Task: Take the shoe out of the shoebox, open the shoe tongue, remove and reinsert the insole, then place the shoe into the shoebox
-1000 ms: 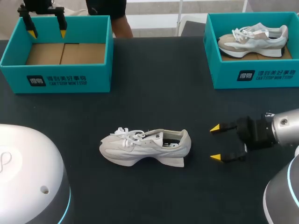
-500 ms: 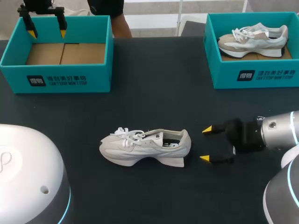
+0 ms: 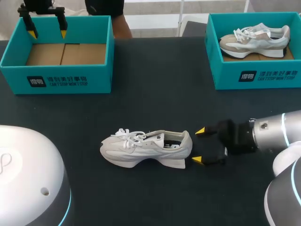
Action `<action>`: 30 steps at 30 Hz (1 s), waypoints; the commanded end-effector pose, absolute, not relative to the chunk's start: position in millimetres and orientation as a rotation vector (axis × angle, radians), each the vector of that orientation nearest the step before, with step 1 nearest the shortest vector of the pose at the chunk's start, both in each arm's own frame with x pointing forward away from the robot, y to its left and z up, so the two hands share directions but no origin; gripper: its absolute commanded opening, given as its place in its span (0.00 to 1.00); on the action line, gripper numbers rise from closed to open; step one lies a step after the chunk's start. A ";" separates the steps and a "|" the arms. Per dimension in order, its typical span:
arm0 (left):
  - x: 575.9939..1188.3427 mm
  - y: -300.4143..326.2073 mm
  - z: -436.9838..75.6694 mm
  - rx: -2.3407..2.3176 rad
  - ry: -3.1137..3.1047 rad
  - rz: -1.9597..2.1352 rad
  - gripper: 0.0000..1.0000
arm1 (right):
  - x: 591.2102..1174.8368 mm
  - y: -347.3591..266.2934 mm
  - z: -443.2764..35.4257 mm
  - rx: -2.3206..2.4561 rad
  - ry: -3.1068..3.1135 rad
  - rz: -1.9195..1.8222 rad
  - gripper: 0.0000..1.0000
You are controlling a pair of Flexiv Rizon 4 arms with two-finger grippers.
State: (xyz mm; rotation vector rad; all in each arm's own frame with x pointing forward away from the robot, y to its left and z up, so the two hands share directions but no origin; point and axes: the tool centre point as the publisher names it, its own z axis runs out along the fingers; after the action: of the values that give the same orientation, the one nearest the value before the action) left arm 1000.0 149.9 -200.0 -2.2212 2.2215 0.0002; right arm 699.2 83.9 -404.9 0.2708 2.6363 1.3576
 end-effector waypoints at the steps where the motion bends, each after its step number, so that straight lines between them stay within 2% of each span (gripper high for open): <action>1: 1000.0 149.9 -200.0 -2.221 2.222 0.000 1.00 | 697.6 93.7 -404.7 0.289 2.629 1.368 1.00; 30: 1000.0 149.9 -200.0 -2.221 2.222 0.000 1.00 | 694.5 144.9 -406.1 0.290 2.594 1.515 1.00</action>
State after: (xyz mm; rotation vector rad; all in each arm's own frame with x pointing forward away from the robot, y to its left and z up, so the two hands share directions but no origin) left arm 1000.0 149.9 -200.0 -2.2212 2.2215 0.0002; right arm 689.7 136.9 -402.8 0.2911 2.5893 1.5186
